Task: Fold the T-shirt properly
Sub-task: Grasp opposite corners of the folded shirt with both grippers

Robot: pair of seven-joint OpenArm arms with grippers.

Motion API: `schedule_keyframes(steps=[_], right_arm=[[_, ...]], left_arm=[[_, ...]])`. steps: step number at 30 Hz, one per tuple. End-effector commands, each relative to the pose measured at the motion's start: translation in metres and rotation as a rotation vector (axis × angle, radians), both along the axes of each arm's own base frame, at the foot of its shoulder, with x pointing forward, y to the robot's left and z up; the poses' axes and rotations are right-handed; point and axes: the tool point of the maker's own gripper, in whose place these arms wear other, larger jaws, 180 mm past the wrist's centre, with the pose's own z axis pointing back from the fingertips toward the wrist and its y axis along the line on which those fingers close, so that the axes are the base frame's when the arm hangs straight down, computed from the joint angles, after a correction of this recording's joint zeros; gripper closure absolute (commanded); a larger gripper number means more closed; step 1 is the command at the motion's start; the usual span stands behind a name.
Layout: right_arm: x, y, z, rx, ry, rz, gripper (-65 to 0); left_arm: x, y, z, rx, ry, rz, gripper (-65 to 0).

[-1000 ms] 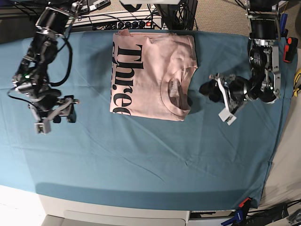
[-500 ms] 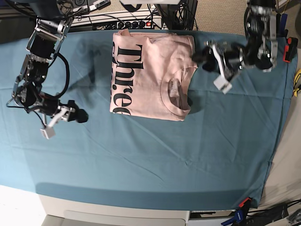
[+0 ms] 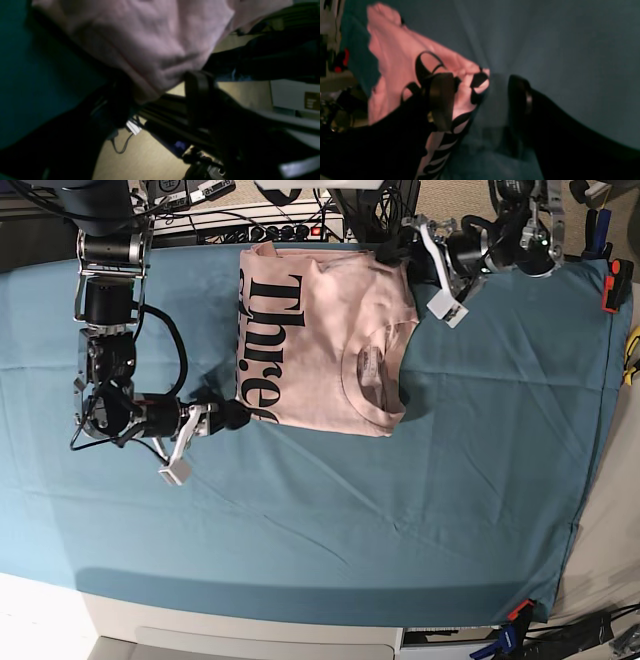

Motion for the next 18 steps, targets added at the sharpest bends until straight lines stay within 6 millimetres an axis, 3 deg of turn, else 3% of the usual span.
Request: schedule_keyframes(steps=[1,7,14,16,18], right_arm=[[0.015,-0.002,0.019,0.016,-0.06,-0.006,-34.2],[0.015,0.002,0.02,0.031,-0.061,-0.004,-34.1],[0.014,0.037,0.018,0.097,-0.059,0.025,-33.7],[0.013,0.043,0.017,0.103,-0.057,0.031,-29.3],[0.013,0.045,0.018,0.106,-0.065,0.04,-19.6]], left_arm=[[0.0,-0.002,0.003,-0.004,-0.006,0.001,-35.2],[0.006,-0.005,0.007,-0.024,-0.026,0.021,-35.2],[0.01,-0.012,0.007,-0.028,-0.036,0.04,-35.2],[0.011,-0.01,0.006,-0.019,-0.03,0.05,-35.2],[0.012,-0.009,0.004,-0.009,-0.031,0.055,-35.2]])
